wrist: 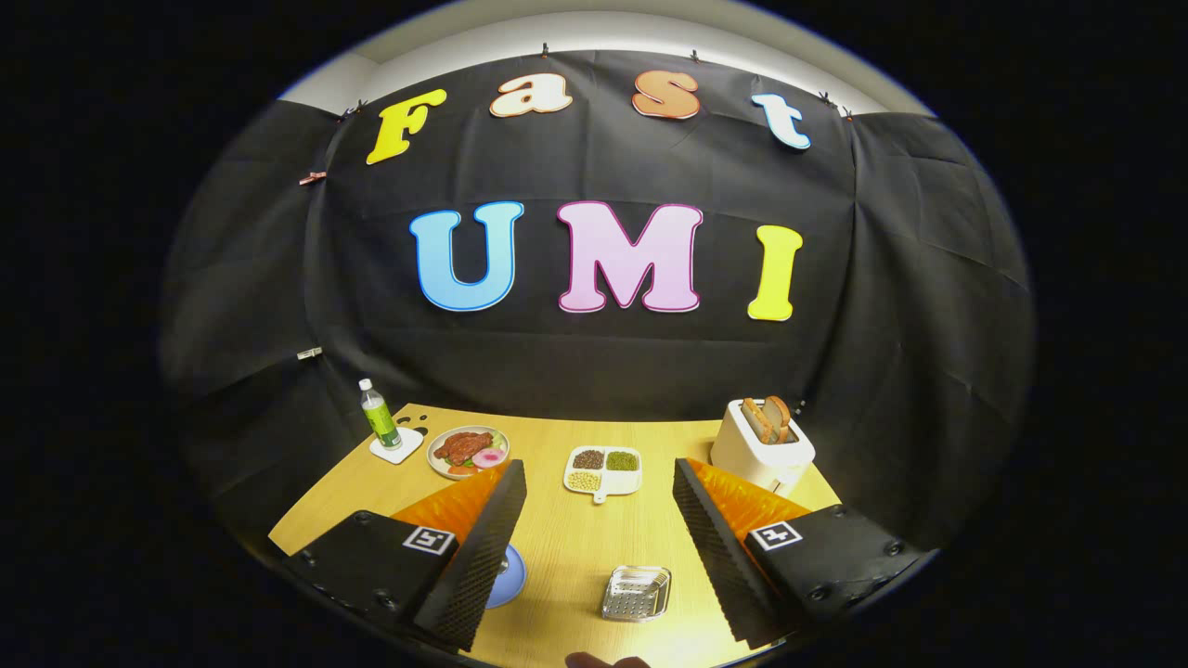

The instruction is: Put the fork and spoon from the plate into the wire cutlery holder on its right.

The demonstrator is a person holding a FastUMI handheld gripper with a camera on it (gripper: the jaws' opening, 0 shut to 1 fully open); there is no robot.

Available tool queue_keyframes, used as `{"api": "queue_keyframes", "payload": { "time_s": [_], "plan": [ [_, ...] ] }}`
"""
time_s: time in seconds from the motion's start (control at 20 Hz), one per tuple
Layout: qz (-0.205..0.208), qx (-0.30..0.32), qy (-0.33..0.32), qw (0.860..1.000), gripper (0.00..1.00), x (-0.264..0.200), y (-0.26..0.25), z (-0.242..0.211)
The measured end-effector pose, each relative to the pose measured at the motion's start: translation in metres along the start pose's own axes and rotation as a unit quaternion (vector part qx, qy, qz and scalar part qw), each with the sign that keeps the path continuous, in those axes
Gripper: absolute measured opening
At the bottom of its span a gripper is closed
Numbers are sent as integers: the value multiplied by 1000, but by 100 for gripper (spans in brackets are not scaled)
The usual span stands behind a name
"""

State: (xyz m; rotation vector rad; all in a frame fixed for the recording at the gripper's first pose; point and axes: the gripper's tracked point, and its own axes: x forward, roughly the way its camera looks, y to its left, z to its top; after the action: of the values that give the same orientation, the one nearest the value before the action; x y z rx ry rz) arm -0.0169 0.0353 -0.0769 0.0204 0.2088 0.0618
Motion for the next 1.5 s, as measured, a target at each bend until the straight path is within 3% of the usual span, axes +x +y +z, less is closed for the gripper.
{"api": "queue_keyframes", "payload": {
  "time_s": [0.45,0.9,1.15,1.5],
  "plan": [
    [85,-16,110,990,99,17,59,-77],
    [184,-69,284,938,100,23,130,-189],
    [185,-97,365,907,100,33,148,-260],
    [177,-125,389,895,100,64,165,-307]
  ]
}}
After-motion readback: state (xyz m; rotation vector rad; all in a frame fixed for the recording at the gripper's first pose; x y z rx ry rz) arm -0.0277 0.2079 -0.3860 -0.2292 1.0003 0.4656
